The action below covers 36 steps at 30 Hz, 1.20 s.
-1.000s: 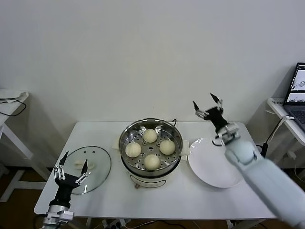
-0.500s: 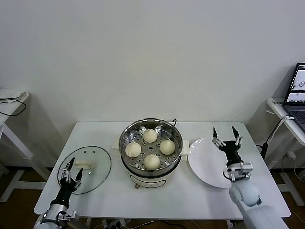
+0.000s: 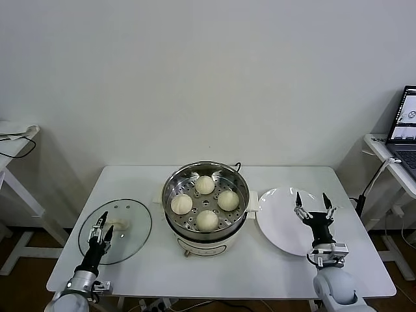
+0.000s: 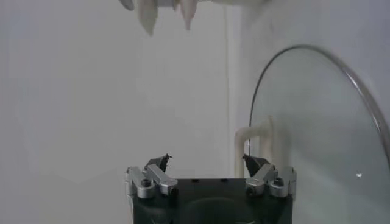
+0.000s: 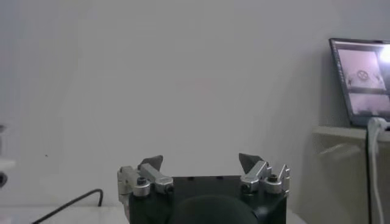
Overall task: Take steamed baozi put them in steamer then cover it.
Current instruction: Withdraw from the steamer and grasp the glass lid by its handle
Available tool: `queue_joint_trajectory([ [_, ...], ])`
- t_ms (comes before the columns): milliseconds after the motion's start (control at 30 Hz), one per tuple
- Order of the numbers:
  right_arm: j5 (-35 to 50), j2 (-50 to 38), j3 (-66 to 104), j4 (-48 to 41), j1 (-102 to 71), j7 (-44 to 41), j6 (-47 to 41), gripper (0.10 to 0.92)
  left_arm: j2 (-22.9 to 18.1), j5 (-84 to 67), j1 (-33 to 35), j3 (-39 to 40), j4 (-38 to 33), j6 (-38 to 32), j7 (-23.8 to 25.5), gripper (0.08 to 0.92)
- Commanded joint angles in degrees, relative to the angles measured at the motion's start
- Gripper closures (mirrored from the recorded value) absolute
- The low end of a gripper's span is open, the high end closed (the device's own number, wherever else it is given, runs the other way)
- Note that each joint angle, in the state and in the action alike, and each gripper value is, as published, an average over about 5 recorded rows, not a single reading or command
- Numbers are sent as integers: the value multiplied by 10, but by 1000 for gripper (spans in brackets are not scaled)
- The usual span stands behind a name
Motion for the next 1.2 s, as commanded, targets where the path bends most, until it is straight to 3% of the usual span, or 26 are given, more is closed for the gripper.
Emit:
queue_joint_trajectory([
  [33, -11, 18, 17, 3, -23, -1, 4, 203, -2, 35, -40, 9, 40, 6, -14, 177],
  [867, -27, 33, 18, 6, -31, -4, 8, 203, -9, 42, -102, 30, 109, 31, 19, 180],
  [967, -28, 33, 19, 7, -32, -3, 9, 203, -9, 41, -103, 32, 110, 33, 22, 219],
  [1200, -28, 33, 19, 12, -30, -1, 8, 203, -9, 37, -105, 34, 118, 36, 29, 426],
])
